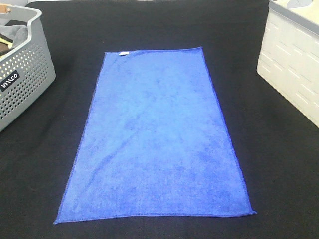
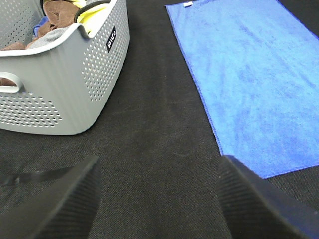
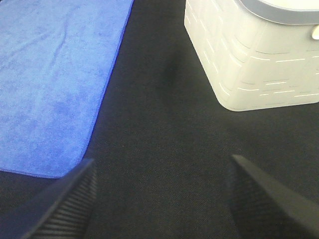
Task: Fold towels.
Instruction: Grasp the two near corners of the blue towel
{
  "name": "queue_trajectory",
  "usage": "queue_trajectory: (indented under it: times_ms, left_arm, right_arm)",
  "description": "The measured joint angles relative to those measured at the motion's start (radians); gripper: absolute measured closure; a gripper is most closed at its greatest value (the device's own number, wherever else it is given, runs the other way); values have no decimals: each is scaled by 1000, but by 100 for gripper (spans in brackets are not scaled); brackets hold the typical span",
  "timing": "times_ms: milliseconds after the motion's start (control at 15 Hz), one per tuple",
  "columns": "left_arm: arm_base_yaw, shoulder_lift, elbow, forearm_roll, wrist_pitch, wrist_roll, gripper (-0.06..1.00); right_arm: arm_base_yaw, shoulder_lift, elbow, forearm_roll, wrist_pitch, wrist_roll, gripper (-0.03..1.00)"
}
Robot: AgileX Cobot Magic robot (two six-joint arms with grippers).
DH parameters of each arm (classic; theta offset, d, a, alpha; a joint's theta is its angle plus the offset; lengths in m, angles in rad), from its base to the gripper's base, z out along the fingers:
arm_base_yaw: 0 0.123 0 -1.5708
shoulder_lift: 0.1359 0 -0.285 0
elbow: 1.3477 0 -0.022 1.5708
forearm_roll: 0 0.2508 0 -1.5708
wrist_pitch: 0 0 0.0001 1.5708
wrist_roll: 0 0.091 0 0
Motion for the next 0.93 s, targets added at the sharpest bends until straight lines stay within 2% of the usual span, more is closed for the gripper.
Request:
queue_trajectory:
  times_ms: [933]
  left_arm:
    - [0,0,0,-10,-4,-16,30]
  right_arm:
    - [0,0,0,0,0,0,28]
